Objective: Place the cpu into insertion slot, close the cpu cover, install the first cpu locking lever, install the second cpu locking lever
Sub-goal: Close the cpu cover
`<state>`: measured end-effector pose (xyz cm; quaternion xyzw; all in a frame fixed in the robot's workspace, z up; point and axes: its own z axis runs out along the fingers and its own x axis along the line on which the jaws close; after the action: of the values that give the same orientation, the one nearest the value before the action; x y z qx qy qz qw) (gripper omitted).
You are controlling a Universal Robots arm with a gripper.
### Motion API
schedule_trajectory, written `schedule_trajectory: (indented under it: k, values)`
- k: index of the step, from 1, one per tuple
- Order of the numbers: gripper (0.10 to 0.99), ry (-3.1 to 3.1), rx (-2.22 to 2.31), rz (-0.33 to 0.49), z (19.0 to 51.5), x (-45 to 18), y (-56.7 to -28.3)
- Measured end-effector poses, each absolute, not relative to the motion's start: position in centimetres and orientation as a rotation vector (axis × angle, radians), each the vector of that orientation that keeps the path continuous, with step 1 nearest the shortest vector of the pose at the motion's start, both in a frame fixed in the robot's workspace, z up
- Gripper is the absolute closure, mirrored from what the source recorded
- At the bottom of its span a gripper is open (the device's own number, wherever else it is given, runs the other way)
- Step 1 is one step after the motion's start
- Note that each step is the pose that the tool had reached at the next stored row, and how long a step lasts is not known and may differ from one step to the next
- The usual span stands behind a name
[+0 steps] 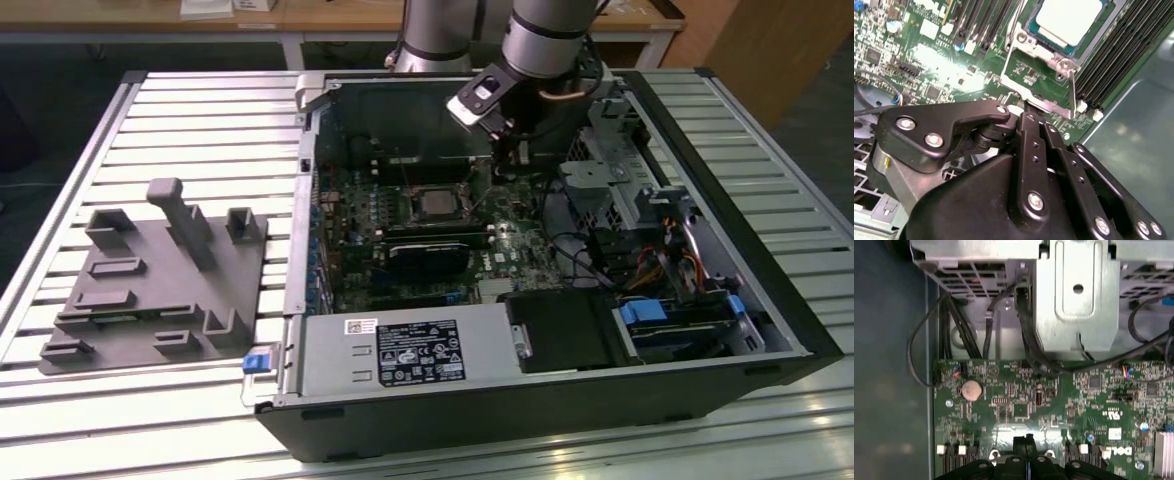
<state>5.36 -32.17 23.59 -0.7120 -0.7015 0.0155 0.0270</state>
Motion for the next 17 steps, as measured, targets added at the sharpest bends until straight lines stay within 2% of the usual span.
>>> schedule_trajectory:
  k: [11, 17]
  values:
    - [0.980, -2.176, -2.208, 0.029, 23.6, 1.9, -32.2]
    - [0.980, -2.207, -2.238, -0.040, 23.5, -0.6, -32.2]
